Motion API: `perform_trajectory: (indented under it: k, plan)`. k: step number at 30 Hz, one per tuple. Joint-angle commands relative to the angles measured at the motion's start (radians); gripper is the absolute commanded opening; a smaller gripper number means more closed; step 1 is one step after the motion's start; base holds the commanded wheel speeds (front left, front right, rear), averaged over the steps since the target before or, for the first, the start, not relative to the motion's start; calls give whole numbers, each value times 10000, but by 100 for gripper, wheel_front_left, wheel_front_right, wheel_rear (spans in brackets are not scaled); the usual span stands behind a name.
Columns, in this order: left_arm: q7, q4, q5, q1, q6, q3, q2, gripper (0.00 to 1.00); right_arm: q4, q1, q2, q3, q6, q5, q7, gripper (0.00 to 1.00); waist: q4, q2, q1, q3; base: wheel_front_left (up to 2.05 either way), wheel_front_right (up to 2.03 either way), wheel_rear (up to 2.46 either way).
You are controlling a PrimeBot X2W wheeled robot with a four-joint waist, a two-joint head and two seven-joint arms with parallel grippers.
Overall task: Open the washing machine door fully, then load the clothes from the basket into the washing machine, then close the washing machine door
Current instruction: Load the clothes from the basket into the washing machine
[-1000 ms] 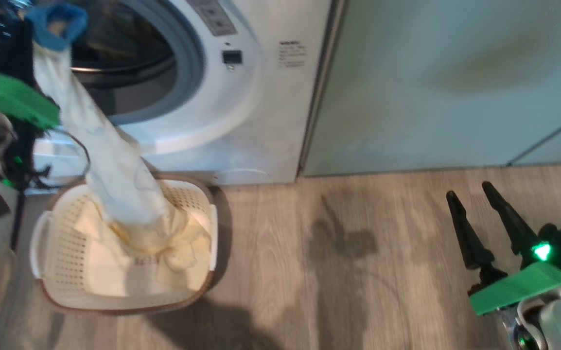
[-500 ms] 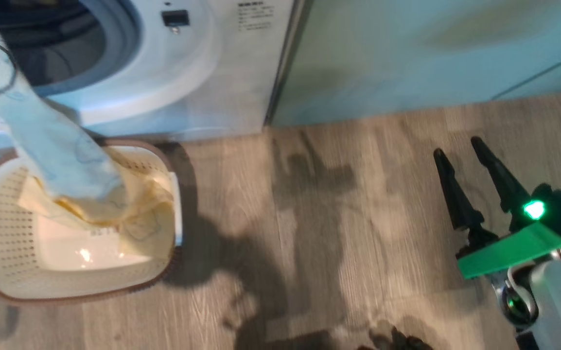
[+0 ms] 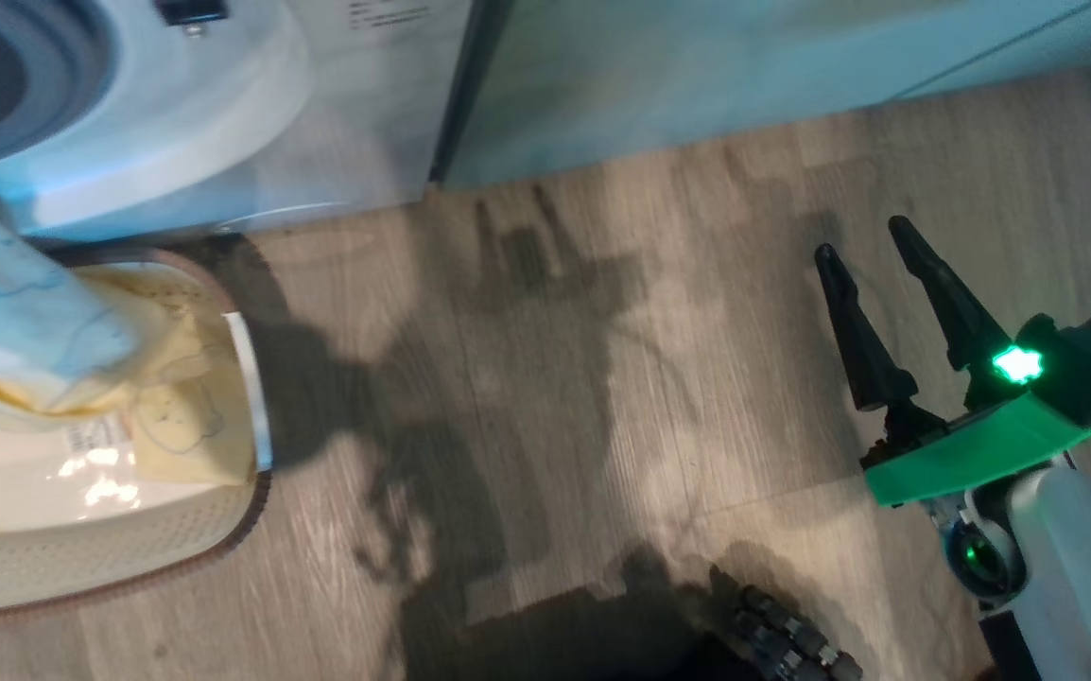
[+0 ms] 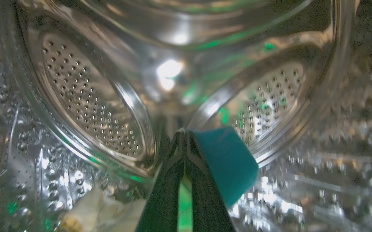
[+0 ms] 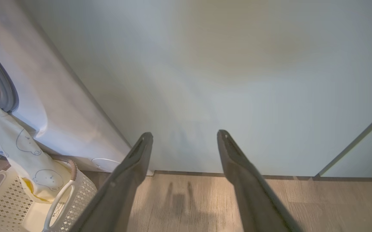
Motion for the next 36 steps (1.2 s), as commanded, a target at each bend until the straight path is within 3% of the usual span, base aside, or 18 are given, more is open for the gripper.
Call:
perform_trajectory:
  k: [1,8,13,14,17,18,19,27,36]
  plan:
    - [-113,-545,139,-489,59,356,633,0,-270,37,-26,121,2,102,-65,100,-162,1,-1,139,0,0,0]
    - [-118,-1926,781,-351,113,1548,499,0,-243,2,119,70,2,115,-65,100,-295,1,-1,344,0,0,0]
    - [-119,-1564,1195,121,53,1810,194,0,-223,-42,148,34,2,102,-65,100,-239,1,-1,363,0,0,0]
    - [-119,-1361,1238,175,35,1787,143,4,-225,-52,143,33,2,97,-65,100,-218,1,-1,365,0,0,0]
    - [-119,-710,1303,234,-5,1732,39,40,-219,-67,103,32,2,79,-65,100,-148,1,-1,321,0,0,0]
    - [-119,-500,1320,254,-13,1718,6,67,-211,-56,75,13,2,79,-65,100,-113,1,-1,285,0,0,0]
    - [-119,-299,1313,279,-22,1709,-40,100,-199,-37,43,-12,2,79,-65,100,-75,1,-1,238,0,0,0]
    - [-119,874,1139,704,-67,1221,-466,100,-143,162,-120,-146,2,-4,-65,100,271,1,-1,-350,0,0,0]
    - [-120,400,563,2497,-71,746,-742,100,-35,637,-176,-191,2,-51,-65,100,568,1,-1,-1627,0,0,0]
